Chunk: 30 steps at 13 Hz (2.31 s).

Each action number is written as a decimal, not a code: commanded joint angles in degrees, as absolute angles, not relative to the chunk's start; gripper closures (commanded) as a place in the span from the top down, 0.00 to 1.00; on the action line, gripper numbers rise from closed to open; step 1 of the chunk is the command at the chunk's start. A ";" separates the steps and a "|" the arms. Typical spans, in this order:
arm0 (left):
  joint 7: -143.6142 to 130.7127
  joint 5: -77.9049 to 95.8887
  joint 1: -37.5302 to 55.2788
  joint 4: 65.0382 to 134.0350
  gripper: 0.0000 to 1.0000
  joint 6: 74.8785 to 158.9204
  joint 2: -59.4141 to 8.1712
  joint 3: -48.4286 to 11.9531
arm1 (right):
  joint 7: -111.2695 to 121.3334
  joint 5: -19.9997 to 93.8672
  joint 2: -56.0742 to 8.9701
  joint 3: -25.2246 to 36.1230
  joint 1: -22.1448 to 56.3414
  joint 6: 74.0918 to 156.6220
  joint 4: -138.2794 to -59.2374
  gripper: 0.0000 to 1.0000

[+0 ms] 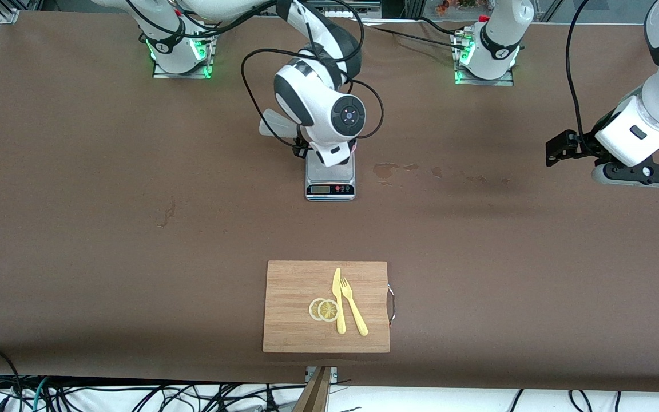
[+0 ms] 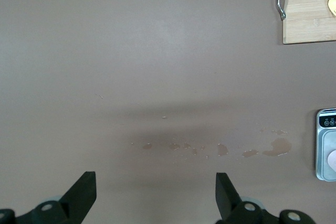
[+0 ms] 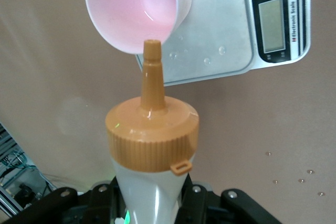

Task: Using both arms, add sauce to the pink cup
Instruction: 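Carry the squeeze bottle back beside its start spot with the right gripper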

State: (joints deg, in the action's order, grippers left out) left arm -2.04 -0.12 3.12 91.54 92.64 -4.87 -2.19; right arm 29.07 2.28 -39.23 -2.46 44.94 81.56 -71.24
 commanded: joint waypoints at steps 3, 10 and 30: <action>-1.67 -1.76 3.25 89.91 1.00 91.32 -5.36 -2.11 | 40.05 8.51 -24.54 -3.08 34.83 86.65 -84.53 0.04; -1.76 -1.85 3.34 90.00 1.00 91.41 -5.71 -2.28 | 62.11 17.48 -19.07 -3.25 14.88 86.49 -85.34 0.04; -2.02 -1.06 3.43 88.86 1.00 91.85 -5.80 -2.55 | 144.05 50.35 -34.18 3.34 -14.68 88.51 -99.67 0.04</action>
